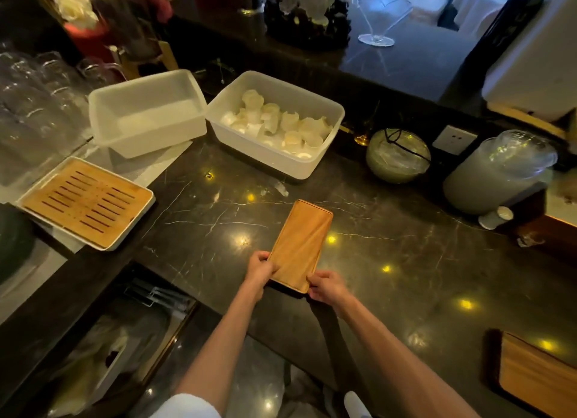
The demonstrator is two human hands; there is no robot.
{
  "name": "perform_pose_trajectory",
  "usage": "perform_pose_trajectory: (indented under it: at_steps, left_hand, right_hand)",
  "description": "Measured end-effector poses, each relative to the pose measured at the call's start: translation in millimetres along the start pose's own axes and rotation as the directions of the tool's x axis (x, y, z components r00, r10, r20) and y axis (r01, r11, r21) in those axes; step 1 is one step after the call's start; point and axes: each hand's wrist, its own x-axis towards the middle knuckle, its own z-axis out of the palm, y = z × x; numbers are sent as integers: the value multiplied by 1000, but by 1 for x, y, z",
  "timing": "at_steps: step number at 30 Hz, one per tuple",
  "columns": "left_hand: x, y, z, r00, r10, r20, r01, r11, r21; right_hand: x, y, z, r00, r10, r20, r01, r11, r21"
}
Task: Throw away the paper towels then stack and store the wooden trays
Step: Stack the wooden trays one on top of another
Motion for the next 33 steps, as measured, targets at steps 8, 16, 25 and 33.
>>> perform_pose_trajectory:
  at_steps: [8,16,25,33]
  left_hand:
    - [-34,-15,28,966,144,215,13,802,-598]
    - [-41,12,65,941,248,230,-179,943,-281]
    - [-96,5,173,848,240,473,-232,970,-77]
    - [-167,-45,300,822,82,564,-301,903,307]
  right_hand:
    - [-18,10,-8,998,-21,58,3,957,289]
    - [-44,23,-102,976,-142,-162,213,757,618]
    - [-125,92,-251,861,-141,-489,388,803,452]
    - [-187,203,-376,813,-103,-573,329,894,305]
